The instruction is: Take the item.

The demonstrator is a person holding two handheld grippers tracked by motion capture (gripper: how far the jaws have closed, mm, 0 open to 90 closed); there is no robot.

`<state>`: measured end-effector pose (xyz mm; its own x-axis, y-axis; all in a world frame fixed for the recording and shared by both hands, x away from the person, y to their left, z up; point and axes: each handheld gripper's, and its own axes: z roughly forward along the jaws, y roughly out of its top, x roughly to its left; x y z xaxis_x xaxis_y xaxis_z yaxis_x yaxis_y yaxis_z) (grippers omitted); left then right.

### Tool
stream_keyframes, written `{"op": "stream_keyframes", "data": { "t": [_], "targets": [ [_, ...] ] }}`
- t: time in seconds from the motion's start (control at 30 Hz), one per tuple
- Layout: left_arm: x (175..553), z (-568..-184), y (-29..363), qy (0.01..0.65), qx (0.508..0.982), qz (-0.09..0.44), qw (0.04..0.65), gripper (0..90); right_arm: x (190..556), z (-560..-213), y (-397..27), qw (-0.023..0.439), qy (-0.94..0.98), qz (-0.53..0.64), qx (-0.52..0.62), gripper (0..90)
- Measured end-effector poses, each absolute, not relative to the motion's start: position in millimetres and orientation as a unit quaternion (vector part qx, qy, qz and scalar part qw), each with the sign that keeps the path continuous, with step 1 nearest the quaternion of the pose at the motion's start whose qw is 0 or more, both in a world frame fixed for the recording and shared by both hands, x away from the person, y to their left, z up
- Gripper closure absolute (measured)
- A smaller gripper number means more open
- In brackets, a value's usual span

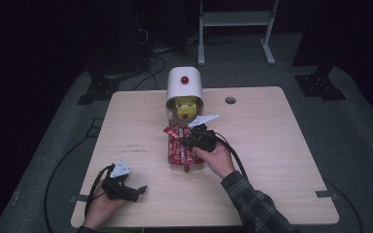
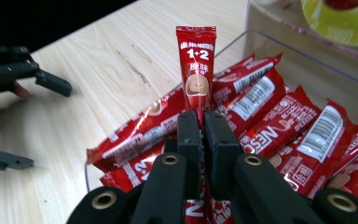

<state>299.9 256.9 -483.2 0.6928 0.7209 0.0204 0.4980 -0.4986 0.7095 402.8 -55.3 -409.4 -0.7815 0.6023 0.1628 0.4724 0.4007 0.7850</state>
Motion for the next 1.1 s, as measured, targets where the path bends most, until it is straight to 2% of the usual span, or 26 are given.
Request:
{"op": "stream_keyframes", "data": {
  "t": [0.57, 1.1],
  "targets": [
    [299.8, -483.6, 256.6, 0.359, 0.849, 0.160, 0.352, 0.0, 396.5, -377.1, -56.9, 0.073, 0.825, 0.465, 0.311, 85.4],
    [299.8, -483.6, 256.6, 0.360, 0.849, 0.160, 0.352, 0.0, 392.1, -371.7, -100.0, 0.092, 0.820, 0.458, 0.331, 85.4]
  ]
}}
